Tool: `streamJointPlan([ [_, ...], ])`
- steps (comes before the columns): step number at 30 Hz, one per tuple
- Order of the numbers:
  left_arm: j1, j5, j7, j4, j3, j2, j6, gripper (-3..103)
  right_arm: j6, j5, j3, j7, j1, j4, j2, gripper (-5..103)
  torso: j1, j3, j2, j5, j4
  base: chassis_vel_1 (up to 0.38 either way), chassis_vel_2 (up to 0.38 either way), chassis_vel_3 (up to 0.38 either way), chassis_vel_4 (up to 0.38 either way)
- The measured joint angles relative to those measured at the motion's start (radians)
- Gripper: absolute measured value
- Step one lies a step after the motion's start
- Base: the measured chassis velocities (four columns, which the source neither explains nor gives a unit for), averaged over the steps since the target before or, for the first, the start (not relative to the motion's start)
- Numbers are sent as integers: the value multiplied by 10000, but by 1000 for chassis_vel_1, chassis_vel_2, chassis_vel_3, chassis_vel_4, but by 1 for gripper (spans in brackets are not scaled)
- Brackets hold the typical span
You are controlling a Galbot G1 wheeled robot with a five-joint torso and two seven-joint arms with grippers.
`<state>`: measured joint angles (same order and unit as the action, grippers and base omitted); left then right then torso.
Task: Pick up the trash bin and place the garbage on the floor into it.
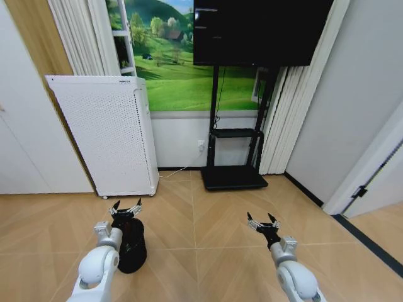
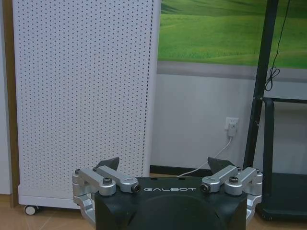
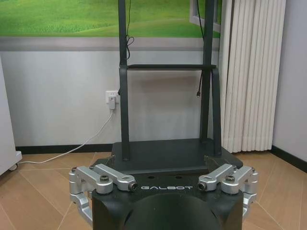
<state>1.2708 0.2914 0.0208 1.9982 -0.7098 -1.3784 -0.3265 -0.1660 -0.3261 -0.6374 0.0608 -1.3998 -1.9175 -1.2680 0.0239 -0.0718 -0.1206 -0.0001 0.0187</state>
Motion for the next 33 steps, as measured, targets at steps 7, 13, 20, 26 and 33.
streamJointPlan([
  [7,87,70,-6,216,-77,12,-136,100,0,-25,-1,3,41,-117,22,100,63,-238,-297,1,0,0,0,0,0],
  [13,95,192,-13,391,-152,85,-264,100,-115,-271,-43,106,87,-313,82,100,111,-436,-545,0,0,0,0,0,0],
  [20,173,475,-53,653,-174,221,-407,100,-415,-742,-174,458,132,-753,185,100,191,-679,-869,1,0,0,0,0,0],
  [26,369,1379,-301,1100,-443,644,-846,100,-1093,-1612,-368,882,205,-1512,476,100,252,-872,-1127,0,0,0,0,0,0],
  [33,537,2053,-536,1519,-643,920,-1245,100,-1334,-1817,-405,1022,267,-1815,537,100,299,-990,-1293,0,-2,0,0,0,0],
])
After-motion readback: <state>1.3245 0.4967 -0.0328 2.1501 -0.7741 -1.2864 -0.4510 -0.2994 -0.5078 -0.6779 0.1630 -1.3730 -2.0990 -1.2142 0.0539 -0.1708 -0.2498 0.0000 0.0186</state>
